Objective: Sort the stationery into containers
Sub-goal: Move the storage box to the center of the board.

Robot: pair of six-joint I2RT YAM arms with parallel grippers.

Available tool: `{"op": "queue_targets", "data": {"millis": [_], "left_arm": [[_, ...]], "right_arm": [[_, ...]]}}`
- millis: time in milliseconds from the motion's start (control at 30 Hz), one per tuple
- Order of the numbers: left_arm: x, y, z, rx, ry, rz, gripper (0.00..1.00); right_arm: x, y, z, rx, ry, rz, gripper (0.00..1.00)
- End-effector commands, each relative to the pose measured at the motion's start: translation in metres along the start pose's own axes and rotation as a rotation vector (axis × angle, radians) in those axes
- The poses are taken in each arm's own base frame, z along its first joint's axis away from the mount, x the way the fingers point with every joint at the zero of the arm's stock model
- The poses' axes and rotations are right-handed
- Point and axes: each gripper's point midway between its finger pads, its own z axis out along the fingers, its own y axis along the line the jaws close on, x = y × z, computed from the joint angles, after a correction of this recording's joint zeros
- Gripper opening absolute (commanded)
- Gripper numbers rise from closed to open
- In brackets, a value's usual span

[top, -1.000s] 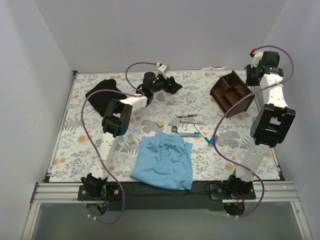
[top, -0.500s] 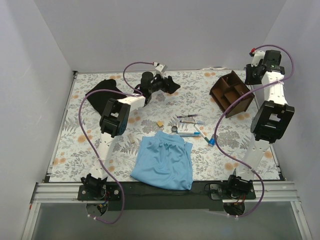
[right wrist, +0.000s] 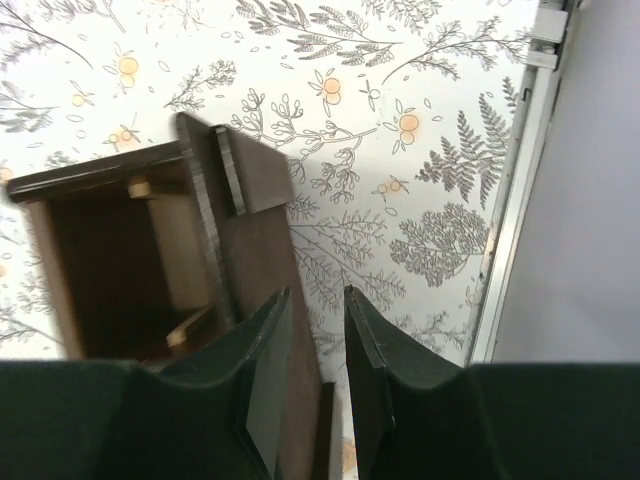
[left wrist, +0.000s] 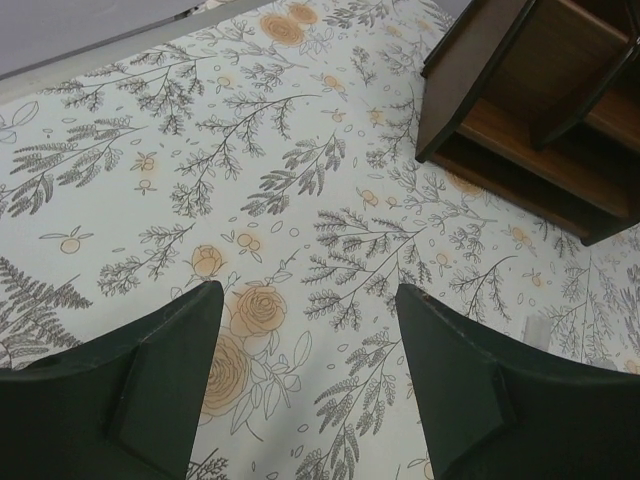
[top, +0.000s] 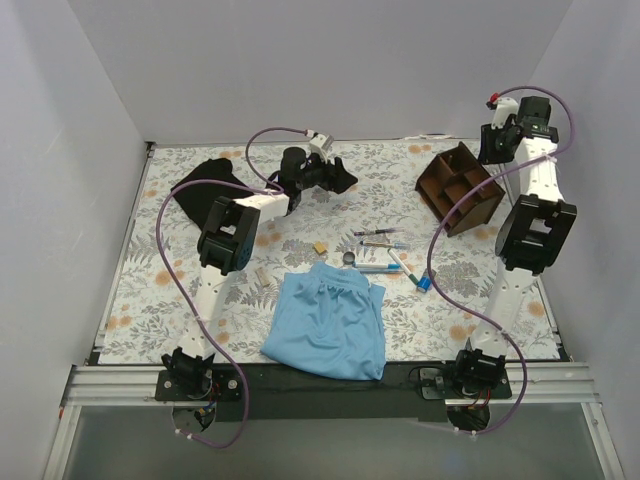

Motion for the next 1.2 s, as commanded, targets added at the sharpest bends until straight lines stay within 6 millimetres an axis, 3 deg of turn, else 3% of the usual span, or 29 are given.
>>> {"op": "queue_targets", "data": {"millis": [0, 267, 367, 400, 433, 500, 633, 667, 767, 800, 833, 867, 900, 933, 967, 1000, 1033, 1067, 1100, 1133, 1167], "left_arm": [[-0.054, -0.018, -0.018, 0.008, -0.055, 0.041, 0.69], [-0.056, -0.016, -0.032, -0.011, -0.040, 0.035, 0.69], [-0.057, -0.015, -0.040, -0.023, -0.036, 0.026, 0.69], [-0.056, -0.015, -0.042, -0.026, -0.032, 0.020, 0.69], [-0.056, -0.017, -0.046, -0.025, -0.029, 0.021, 0.69], [-0.053, -0.022, -0.050, 0.002, -0.013, 0.036, 0.69], [-0.042, -0.041, -0.056, 0.091, 0.029, 0.072, 0.78], [-0.041, -0.045, -0.056, 0.103, 0.033, 0.084, 0.78], [-0.036, -0.045, -0.056, 0.102, 0.038, 0.109, 0.76], [-0.035, -0.044, -0.056, 0.101, 0.036, 0.112, 0.73], [-0.035, -0.043, -0.055, 0.101, 0.036, 0.127, 0.71], [-0.038, -0.044, -0.054, 0.105, 0.030, 0.138, 0.67], [-0.036, -0.042, -0.053, 0.107, 0.035, 0.137, 0.64], [-0.035, -0.042, -0.053, 0.108, 0.038, 0.137, 0.62], [-0.039, -0.041, -0.051, 0.109, 0.033, 0.140, 0.59], [-0.039, -0.041, -0.050, 0.112, 0.035, 0.140, 0.57], [-0.038, -0.041, -0.050, 0.113, 0.040, 0.134, 0.54], [-0.040, -0.041, -0.050, 0.110, 0.037, 0.130, 0.52], [-0.039, -0.040, -0.049, 0.111, 0.038, 0.125, 0.49], [-0.040, -0.040, -0.049, 0.113, 0.036, 0.125, 0.45], [-0.039, -0.040, -0.050, 0.121, 0.038, 0.121, 0.41]], "right_arm": [[0.003, 0.041, 0.023, -0.101, 0.044, -0.059, 0.37], [0.001, 0.102, 0.048, -0.197, 0.062, -0.118, 0.37], [-0.009, 0.134, 0.058, -0.238, 0.047, -0.150, 0.37], [-0.013, 0.155, 0.063, -0.263, 0.043, -0.165, 0.37], [-0.026, 0.163, 0.064, -0.267, 0.012, -0.178, 0.37], [-0.030, 0.190, 0.076, -0.296, 0.001, -0.199, 0.38], [-0.049, 0.217, 0.083, -0.297, -0.065, -0.222, 0.41], [-0.054, 0.218, 0.082, -0.287, -0.077, -0.212, 0.42], [-0.086, 0.189, 0.064, -0.139, -0.158, -0.120, 0.45], [-0.090, 0.164, 0.057, -0.073, -0.169, -0.070, 0.47], [-0.104, 0.151, 0.034, -0.038, -0.209, -0.028, 0.47], [-0.094, 0.139, 0.031, -0.013, -0.185, 0.061, 0.47], [-0.088, 0.115, 0.021, 0.035, -0.179, 0.102, 0.48], [-0.098, 0.108, -0.008, 0.057, -0.215, 0.144, 0.47], [-0.091, 0.105, -0.016, 0.082, -0.203, 0.165, 0.48], [-0.065, 0.083, -0.019, 0.124, -0.153, 0.205, 0.48], [-0.065, 0.081, -0.044, 0.134, -0.174, 0.210, 0.48], [-0.056, 0.080, -0.052, 0.140, -0.163, 0.221, 0.47], [-0.024, 0.081, -0.049, 0.128, -0.092, 0.232, 0.47], [-0.022, 0.085, -0.068, 0.122, -0.105, 0.221, 0.46], [-0.011, 0.088, -0.074, 0.119, -0.085, 0.215, 0.44]]}}
